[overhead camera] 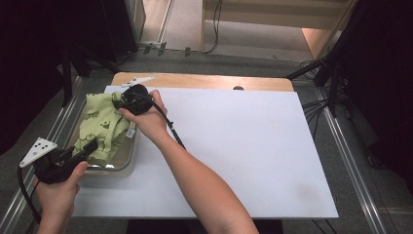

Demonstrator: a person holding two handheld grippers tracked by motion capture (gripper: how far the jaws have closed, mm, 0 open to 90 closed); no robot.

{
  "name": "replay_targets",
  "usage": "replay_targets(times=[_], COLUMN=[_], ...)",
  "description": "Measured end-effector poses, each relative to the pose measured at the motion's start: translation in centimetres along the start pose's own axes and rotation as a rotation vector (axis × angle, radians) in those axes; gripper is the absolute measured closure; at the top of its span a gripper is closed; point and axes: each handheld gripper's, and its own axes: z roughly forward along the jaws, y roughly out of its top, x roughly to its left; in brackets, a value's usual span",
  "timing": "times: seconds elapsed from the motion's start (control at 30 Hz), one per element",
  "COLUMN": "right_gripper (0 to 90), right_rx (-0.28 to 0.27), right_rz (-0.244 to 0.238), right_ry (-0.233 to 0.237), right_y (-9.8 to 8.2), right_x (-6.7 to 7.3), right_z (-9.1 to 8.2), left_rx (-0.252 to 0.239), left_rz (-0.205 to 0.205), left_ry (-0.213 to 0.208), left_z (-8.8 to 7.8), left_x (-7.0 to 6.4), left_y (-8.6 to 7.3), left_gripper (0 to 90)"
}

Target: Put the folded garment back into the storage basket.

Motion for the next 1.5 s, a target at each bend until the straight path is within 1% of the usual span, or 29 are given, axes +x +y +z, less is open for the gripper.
replay_targets(times=[0.13, 0.33, 0.43, 0.5, 0.53, 0.57, 0.6, 0.63, 0.67, 0.7, 0.73, 0.77, 0.83, 0.87, 0.9, 0.93, 0.97, 1.0, 1.03, 1.07, 1.1, 1.13, 1.17, 1.23, 1.27, 1.3, 1.33, 1.37, 1.5], right_gripper=[74.1, 74.1, 74.1, 74.1, 74.1, 74.0, 73.4, 69.8, 59.6, 47.0, 37.1, 28.8, 20.8, 19.2, 17.4, 13.5, 11.5, 11.4, 9.7, 4.5, 0.0, 0.0, 0.0, 0.0, 0.0, 0.0, 0.0, 0.0, 0.0], right_rx=[0.007, 0.021, 0.023, 0.025, 0.025, 0.028, 0.03, 0.025, 0.021, 0.017, 0.004, -0.009, -0.034, -0.041, -0.04, -0.036, -0.027, -0.022, -0.019, -0.017, -0.017, -0.017, -0.024, -0.024, -0.028, -0.036, -0.041, -0.046, -0.057], right_rz=[-0.003, -0.014, -0.001, -0.001, 0.005, 0.016, 0.025, 0.03, 0.024, 0.007, 0.0, 0.002, 0.038, 0.06, 0.069, 0.073, 0.069, 0.069, 0.067, 0.067, 0.062, 0.059, 0.055, 0.052, 0.051, 0.051, 0.051, 0.048, 0.045], right_ry=[-0.007, -0.012, -0.011, -0.014, -0.015, -0.016, -0.017, -0.02, -0.031, -0.067, -0.086, -0.096, -0.091, -0.084, -0.08, -0.074, -0.071, -0.068, -0.066, -0.063, -0.05, -0.032, -0.03, -0.06, -0.058, -0.051, -0.055, -0.059, -0.065], right_y=[0.0, -0.3, -0.4, -0.4, -0.5, -0.6, -0.7, -0.9, -1.0, -1.1, -1.1, -1.0, -0.8, -0.8, -0.8, -0.8, -0.8, -0.9, -1.0, -1.1, -1.2, -1.4, -1.5, -1.7, -1.7, -1.8, -1.9, -2.0, -2.7], right_x=[-0.2, -0.3, -0.4, -0.3, -0.4, -0.5, -0.7, -0.9, -1.2, -1.5, -1.8, -2.1, -2.9, -3.3, -3.5, -3.6, -3.8, -3.8, -3.9, -4.0, -4.1, -4.1, -4.2, -4.3, -4.3, -4.4, -4.5, -4.5, -4.7], right_z=[0.1, 0.4, 0.6, 0.8, 1.0, 1.2, 1.4, 1.7, 2.0, 2.3, 2.4, 2.4, 2.0, 1.7, 1.5, 1.3, 1.1, 0.9, 0.7, 0.5, 0.2, -0.1, -0.3, -1.0, -1.3, -1.7, -2.1, -2.4, -3.8], left_rx=[0.003, 0.009, 0.012, 0.031, 0.055, 0.07, 0.086, 0.107, 0.125, 0.124, 0.122, 0.124, 0.113, 0.109, 0.103, 0.1, 0.095, 0.089, 0.085, 0.08, 0.072, 0.069, 0.064, 0.047, 0.041, 0.035, 0.03, 0.03, 0.018], left_rz=[-0.009, -0.01, -0.015, -0.028, -0.037, -0.031, -0.017, -0.021, -0.014, 0.001, 0.005, 0.015, 0.02, 0.02, 0.014, 0.014, 0.019, 0.019, 0.025, 0.025, 0.019, 0.014, 0.008, 0.002, 0.001, -0.002, -0.006, -0.006, -0.001], left_ry=[-0.001, 0.001, 0.001, -0.013, -0.016, 0.012, 0.061, 0.081, 0.09, 0.078, 0.052, 0.04, 0.024, 0.022, 0.004, 0.001, -0.006, -0.02, -0.025, -0.034, -0.051, -0.055, -0.053, -0.059, -0.056, -0.071, -0.084, -0.084, -0.107], left_z=[0.3, 0.5, 0.6, 0.8, 1.0, 1.2, 1.3, 1.6, 1.7, 1.6, 1.5, 1.4, 1.3, 1.2, 1.2, 1.2, 1.2, 1.1, 1.1, 1.0, 1.0, 0.9, 0.9, 0.7, 0.6, 0.6, 0.5, 0.5, 0.9], left_x=[-0.1, -0.1, 0.1, 0.4, 0.5, 0.5, 0.4, 0.4, 0.3, 0.1, -0.1, -0.2, -0.4, -0.3, -0.3, -0.3, -0.3, -0.3, -0.4, -0.5, -0.4, -0.4, -0.3, -0.2, -0.3, -0.2, -0.3, -0.3, -1.2], left_y=[-0.2, -0.4, -0.4, -0.4, -0.4, -0.5, -0.5, -0.6, -0.7, -0.7, -0.7, -0.7, -0.8, -0.8, -0.8, -0.8, -0.7, -0.7, -0.7, -0.7, -0.6, -0.5, -0.5, -0.3, -0.3, -0.2, -0.2, -0.2, 0.0], left_gripper=[68.2, 68.2, 68.1, 67.6, 66.8, 64.3, 58.4, 42.9, 27.5, 20.4, 15.4, 13.0, 12.7, 12.2, 12.2, 12.2, 12.2, 12.1, 11.8, 10.4, 10.2, 10.2, 10.2, 10.1, 9.8, 7.5, 6.6, 6.6, 6.5])
